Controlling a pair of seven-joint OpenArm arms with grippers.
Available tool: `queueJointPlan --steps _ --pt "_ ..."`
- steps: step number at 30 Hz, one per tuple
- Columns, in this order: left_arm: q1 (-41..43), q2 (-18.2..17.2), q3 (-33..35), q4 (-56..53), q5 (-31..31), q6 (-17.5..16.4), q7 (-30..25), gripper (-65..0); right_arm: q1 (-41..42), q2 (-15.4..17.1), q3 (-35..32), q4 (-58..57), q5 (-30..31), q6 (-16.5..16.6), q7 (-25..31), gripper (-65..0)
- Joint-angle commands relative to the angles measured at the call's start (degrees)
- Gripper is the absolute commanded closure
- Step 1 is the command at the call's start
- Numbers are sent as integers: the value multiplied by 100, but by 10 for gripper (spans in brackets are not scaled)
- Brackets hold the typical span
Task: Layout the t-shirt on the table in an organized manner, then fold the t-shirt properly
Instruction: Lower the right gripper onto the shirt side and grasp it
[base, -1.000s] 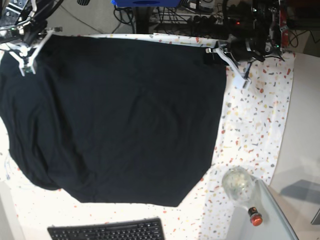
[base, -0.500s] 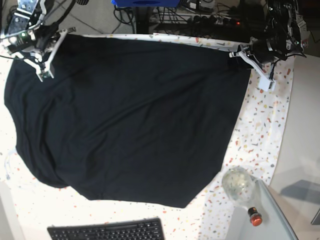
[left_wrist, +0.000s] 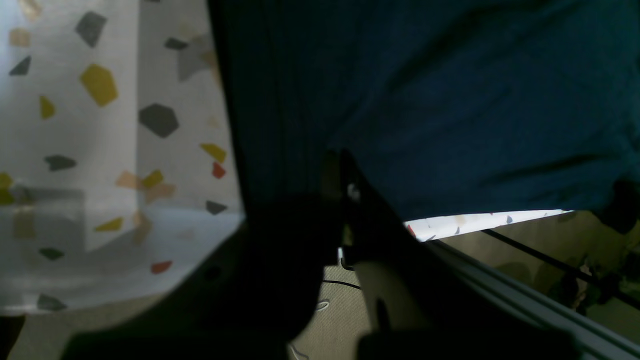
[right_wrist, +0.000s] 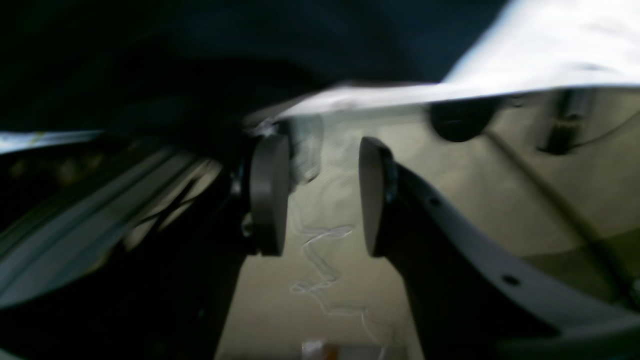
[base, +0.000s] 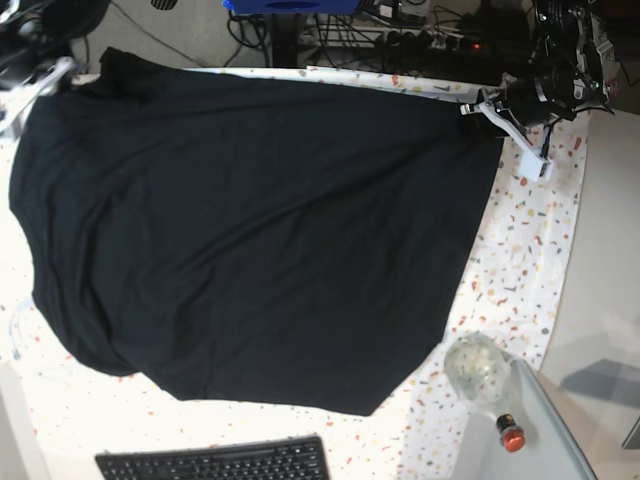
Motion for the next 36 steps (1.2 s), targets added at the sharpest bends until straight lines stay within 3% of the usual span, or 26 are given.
queueJointPlan --steps 1,4,6,9,11,16,23,27,30,32,36 --pt "5 -79 -23 73 -81 -19 -48 0 180 192 -3 -39 45 8 184 -239" --pt "-4 -79 -6 73 -81 -19 -48 0 778 667 -38 -689 -237 8 606 -249" --pt "-4 -79 -6 73 -81 -19 -48 0 1217 1010 -433 -1340 -641 8 1001 -243" --pt "-4 -79 -6 73 -81 -19 -48 0 1718 1335 -1286 -2359 -1327 8 1458 -123" --pt "-4 -71 3 73 -81 -19 -48 0 1894 1344 -1743 -2843 -1687 8 1801 0" --pt "-13 -27 3 64 -2 -19 -66 0 2202 1309 -2394 -3661 -2408 8 2601 0" --pt "-654 395 3 64 1114 -19 -74 0 3450 1335 -2403 -5744 -3102 8 3357 0" --pt "-1331 527 3 -261 1404 -19 -57 0 4268 1344 -2403 -6834 -3507 -5 3920 0" --pt "-1911 518 3 -877 1422 -19 -57 0 4698 1353 -2438 -7441 -3718 -656 4439 0" --pt "-2202 518 3 -1140 1466 -19 -57 0 4883 1353 -2438 -7599 -3841 -726 4667 0" --pt "-2351 527 12 -1132 1440 -19 -48 0 4980 1397 -2394 -7335 -3815 -726 4465 0"
